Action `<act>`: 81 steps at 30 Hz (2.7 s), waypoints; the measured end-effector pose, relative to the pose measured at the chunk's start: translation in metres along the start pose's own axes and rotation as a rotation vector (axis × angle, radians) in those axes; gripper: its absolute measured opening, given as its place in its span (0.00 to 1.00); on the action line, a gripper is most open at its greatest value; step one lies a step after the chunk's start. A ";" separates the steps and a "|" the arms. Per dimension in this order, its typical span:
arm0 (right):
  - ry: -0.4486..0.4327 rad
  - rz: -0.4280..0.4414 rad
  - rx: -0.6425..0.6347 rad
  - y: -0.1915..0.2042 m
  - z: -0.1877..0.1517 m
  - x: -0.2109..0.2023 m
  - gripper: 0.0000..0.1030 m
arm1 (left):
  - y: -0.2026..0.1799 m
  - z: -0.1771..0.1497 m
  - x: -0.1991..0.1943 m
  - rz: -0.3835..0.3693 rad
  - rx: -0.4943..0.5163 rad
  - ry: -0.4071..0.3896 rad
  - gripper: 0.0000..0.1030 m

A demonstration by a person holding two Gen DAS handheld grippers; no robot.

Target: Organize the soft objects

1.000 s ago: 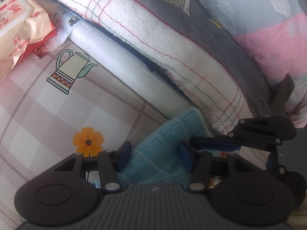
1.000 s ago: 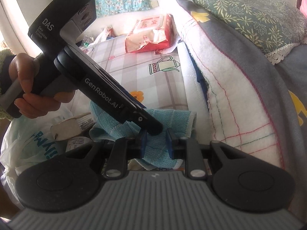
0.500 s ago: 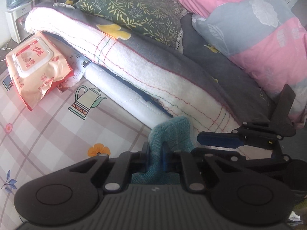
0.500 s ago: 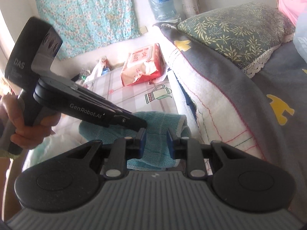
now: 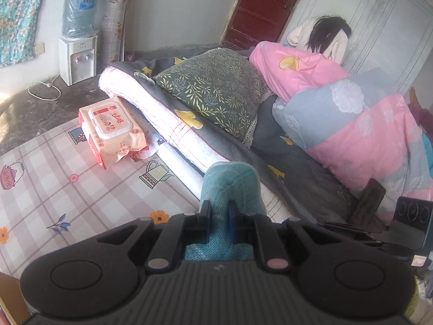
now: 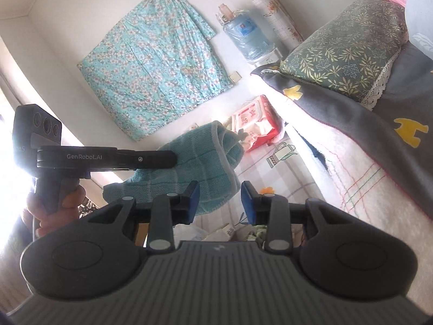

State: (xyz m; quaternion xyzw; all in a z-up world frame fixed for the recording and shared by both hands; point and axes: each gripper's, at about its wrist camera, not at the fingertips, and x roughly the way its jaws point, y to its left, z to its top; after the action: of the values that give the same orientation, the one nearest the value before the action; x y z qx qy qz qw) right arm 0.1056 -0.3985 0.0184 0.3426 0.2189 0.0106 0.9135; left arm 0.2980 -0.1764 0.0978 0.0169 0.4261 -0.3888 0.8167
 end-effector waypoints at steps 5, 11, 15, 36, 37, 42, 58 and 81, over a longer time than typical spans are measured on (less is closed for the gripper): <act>0.018 0.080 -0.037 0.039 -0.023 -0.015 0.34 | 0.024 -0.031 -0.073 0.031 -0.171 -0.077 0.12; 0.113 0.163 -0.102 0.088 -0.066 -0.021 0.39 | 0.068 -0.109 -0.166 0.114 -0.370 -0.204 0.13; 0.172 0.209 -0.121 0.115 -0.089 -0.020 0.40 | 0.099 -0.175 -0.211 0.177 -0.524 -0.299 0.13; 0.217 0.122 -0.091 0.119 -0.111 0.001 0.40 | 0.195 -0.339 -0.245 0.617 -0.896 -0.446 0.14; 0.220 0.122 -0.090 0.118 -0.111 0.002 0.41 | 0.188 -0.337 -0.246 0.658 -0.870 -0.441 0.14; 0.233 0.118 -0.093 0.117 -0.112 0.011 0.41 | 0.170 -0.327 -0.241 0.840 -0.784 -0.390 0.14; 0.238 0.100 -0.082 0.107 -0.113 0.015 0.43 | 0.163 -0.314 -0.199 0.969 -0.626 -0.183 0.20; 0.240 0.078 -0.058 0.096 -0.116 0.014 0.43 | 0.174 -0.337 -0.165 0.520 -0.736 0.110 0.35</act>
State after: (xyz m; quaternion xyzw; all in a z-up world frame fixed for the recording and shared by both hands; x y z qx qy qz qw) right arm 0.0838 -0.2507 -0.0048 0.3208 0.3128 0.0934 0.8891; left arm 0.1261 0.1683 -0.0526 -0.1471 0.5604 0.0081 0.8150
